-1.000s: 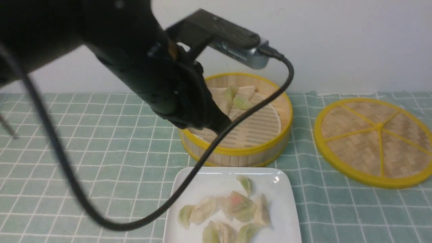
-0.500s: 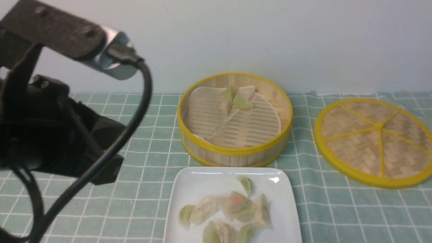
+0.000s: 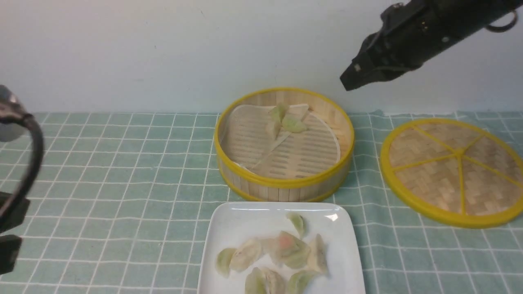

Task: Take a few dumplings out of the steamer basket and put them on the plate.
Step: Use the right arm to grab a dumpling from inside the steamer

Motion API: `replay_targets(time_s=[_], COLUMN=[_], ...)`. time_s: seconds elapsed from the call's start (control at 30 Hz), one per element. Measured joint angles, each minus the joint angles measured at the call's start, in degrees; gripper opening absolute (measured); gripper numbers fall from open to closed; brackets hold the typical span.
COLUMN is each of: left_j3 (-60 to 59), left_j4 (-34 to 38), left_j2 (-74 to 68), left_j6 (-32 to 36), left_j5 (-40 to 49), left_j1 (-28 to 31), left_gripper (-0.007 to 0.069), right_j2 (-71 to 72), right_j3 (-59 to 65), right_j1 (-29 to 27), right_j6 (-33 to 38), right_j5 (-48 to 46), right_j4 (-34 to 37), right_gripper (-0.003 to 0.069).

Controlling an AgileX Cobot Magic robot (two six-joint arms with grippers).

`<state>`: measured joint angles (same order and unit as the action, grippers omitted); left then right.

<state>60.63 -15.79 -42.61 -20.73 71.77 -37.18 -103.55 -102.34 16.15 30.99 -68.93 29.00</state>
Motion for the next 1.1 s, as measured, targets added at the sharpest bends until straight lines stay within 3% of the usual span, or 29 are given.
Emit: replay_targets(time_s=[0.33,0.6,0.67,0.83,0.97,1.07,1.1], left_j3=[0.0,0.1,0.1,0.1,0.1,0.1,0.1], left_j4=[-5.5,-6.2,-6.3,-6.7,-7.0,-7.4,-7.5], left_j2=[12.0,15.3,15.3,15.3,15.3,15.3,15.3], left_j6=[-8.2,-11.9,-11.9,-12.0,-12.9,-13.4,-13.5], left_j5=[1.2,1.6,1.6,1.6,1.6,1.6,1.6], left_j1=[0.0,0.0,0.0,0.0,0.0,0.0,0.0], left_gripper=[-0.0006,-0.0006,-0.0006,-0.0006,-0.0006,-0.0006,-0.0006], right_j2=[-21.5,-35.0,-37.6,-40.9,-42.8,-42.6,-42.5], right_j3=[-17.4,-28.6,-29.9,-30.1,-30.1,-30.6,-31.0], right_j1=[0.0,1.7,2.5,3.1,3.3,3.3,3.4], right_j6=[2.0,2.1,2.1,2.1,2.1,0.9,0.4], right_j5=[2.4,5.6,9.2,14.1,14.8,13.6,12.7], right_j4=[-1.3,-4.0,-5.5,-6.8,-6.9,-7.0,-7.1], right_gripper=[0.0011,0.0223,0.0321,0.0416,0.0374,0.0189,0.0164])
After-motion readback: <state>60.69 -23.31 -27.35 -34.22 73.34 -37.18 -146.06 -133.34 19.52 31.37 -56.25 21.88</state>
